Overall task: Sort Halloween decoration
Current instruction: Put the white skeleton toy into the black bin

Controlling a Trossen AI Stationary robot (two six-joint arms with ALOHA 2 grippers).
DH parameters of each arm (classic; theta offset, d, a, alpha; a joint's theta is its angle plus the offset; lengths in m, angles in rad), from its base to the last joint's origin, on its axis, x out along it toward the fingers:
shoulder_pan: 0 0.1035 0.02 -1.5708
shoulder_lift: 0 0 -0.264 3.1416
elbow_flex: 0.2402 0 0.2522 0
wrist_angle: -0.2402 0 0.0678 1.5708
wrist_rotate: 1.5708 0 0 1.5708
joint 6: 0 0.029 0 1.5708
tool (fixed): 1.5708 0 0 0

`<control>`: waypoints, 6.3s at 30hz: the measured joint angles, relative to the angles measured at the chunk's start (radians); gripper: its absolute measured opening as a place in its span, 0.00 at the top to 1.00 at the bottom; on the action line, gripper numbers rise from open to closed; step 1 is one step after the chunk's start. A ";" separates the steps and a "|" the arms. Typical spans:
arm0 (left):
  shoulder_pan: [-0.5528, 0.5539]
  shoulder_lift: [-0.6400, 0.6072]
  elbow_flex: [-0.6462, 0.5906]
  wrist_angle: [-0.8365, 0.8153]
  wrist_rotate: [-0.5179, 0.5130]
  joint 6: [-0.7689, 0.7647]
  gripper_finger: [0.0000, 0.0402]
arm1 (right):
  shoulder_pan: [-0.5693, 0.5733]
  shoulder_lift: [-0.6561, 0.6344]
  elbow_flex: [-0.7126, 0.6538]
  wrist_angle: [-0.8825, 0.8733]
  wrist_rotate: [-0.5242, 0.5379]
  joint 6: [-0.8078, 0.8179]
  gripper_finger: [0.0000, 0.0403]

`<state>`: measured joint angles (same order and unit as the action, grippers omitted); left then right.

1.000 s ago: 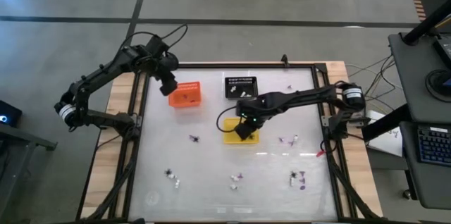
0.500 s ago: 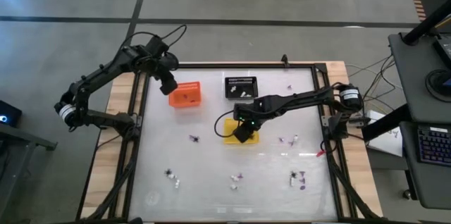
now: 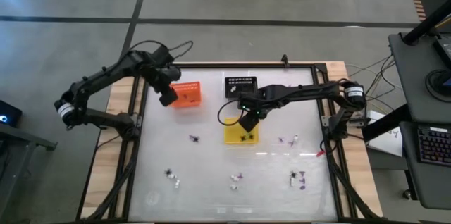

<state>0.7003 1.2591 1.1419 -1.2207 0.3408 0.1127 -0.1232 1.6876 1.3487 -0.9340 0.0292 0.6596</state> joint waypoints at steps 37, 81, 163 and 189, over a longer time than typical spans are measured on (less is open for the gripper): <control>-1.063 0.000 -0.107 0.167 -0.140 -1.331 0.69 | -0.043 -0.182 -0.011 -0.087 0.184 -0.085 0.68; -1.343 0.454 -0.108 0.499 -0.166 -2.022 0.69 | 0.052 -0.181 -0.013 -0.239 0.181 -0.075 0.68; -0.137 0.246 -0.110 0.957 -0.038 -0.291 0.98 | 0.050 -0.182 -0.012 -0.138 0.260 0.194 0.68; -0.073 0.597 0.191 0.931 0.102 0.056 0.97 | 0.031 -0.181 -0.012 -0.130 0.261 0.382 0.68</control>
<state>0.6270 1.8556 1.3331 -0.2899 0.4433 0.1687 -0.0924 1.5070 1.3365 -1.0639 0.2901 1.0411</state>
